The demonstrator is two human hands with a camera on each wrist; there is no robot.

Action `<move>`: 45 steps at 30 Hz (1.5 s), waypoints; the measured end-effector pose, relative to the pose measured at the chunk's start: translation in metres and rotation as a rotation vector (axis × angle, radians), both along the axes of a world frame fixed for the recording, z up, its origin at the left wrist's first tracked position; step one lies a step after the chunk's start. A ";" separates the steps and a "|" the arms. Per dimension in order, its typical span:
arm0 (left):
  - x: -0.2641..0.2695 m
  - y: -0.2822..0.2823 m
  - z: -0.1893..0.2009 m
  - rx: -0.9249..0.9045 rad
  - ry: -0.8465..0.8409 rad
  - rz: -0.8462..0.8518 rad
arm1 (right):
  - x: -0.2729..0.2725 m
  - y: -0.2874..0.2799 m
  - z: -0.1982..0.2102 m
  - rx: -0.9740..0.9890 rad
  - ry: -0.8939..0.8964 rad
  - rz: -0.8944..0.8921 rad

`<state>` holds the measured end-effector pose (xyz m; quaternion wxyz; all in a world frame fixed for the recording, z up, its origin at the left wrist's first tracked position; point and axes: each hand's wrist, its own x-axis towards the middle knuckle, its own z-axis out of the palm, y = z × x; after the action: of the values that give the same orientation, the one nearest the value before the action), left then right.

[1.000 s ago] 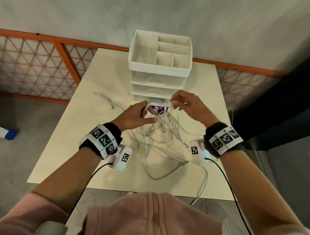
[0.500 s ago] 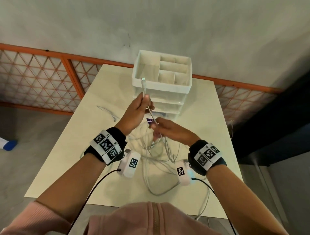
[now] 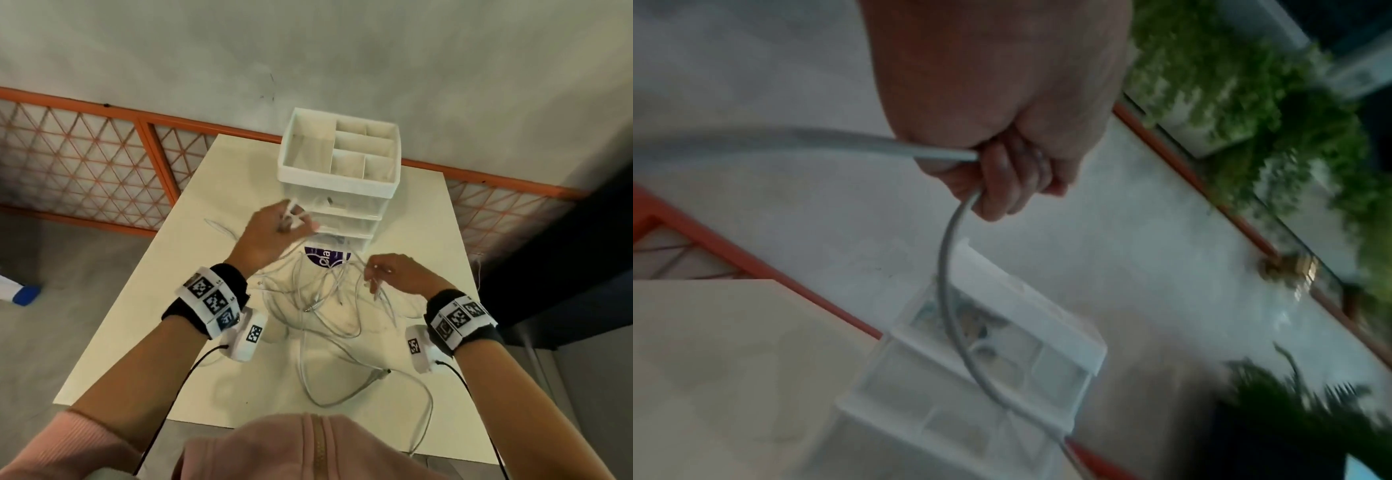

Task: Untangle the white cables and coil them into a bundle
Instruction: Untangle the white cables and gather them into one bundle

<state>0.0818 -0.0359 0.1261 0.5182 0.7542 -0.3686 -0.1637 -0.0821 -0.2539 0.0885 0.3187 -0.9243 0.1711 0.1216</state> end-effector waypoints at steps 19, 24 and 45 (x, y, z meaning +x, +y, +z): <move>0.027 0.008 0.006 -0.169 -0.307 0.393 | -0.018 -0.024 -0.024 -0.115 0.078 -0.083; 0.028 0.011 -0.005 -0.115 -0.235 0.493 | -0.021 -0.026 -0.038 -0.234 0.053 -0.194; -0.008 -0.008 0.008 -0.127 -0.236 0.046 | 0.014 0.014 0.084 0.146 -0.418 -0.093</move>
<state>0.0738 -0.0437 0.1338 0.5216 0.7422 -0.4190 -0.0384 -0.0686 -0.2403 0.1721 0.4185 -0.8951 0.1343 -0.0754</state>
